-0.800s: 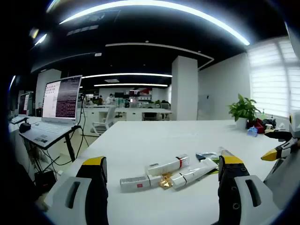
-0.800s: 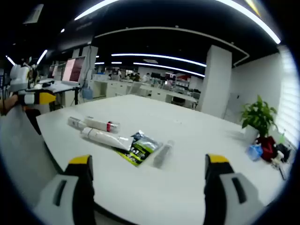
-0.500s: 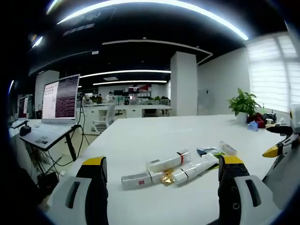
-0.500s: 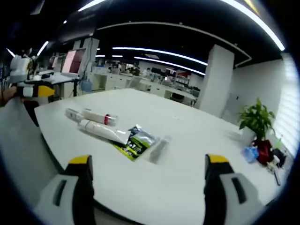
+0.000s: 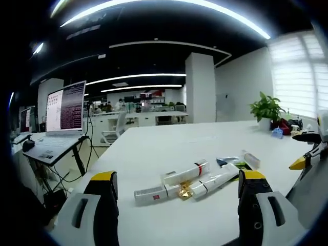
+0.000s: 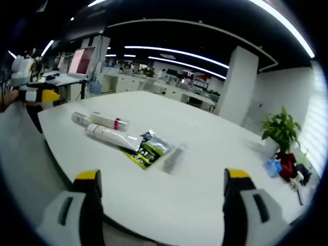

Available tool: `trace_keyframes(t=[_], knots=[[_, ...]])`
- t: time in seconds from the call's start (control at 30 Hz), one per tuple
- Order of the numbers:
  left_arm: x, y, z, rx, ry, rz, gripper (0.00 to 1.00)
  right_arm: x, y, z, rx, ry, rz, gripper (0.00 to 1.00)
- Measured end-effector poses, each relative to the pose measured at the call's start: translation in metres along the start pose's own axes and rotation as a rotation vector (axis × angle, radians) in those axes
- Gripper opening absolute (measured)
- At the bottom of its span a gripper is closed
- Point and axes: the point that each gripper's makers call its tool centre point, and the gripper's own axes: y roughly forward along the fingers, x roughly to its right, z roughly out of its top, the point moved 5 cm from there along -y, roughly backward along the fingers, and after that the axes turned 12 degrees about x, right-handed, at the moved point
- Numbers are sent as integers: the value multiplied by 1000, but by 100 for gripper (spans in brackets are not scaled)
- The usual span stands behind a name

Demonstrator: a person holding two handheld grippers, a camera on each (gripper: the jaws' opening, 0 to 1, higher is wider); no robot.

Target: Arrange the skincare products in the storage area until every visible bottle or jar stands upright without overlapping.

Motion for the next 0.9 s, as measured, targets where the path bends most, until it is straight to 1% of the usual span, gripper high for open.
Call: trace_keyframes(t=[0.13,0.2,0.3,0.6,0.73,0.9], knots=[[0,0,-1,-5,3,3,96,5,-3,-3,-12,44,-8,99],[-1,0,-1,-9,4,5,96,4,-3,-5,-27,40,-3,99],[-1,0,-1,-12,6,5,96,4,-4,-5,-39,6,0,99],[-1,0,-4,-28,19,7,95,4,-4,-5,-41,7,0,99],[-1,0,-4,-30,19,7,95,4,-4,-6,-42,31,-1,99],[-3,0,-5,-31,25,7,95,4,-4,-5,-37,15,1,99]])
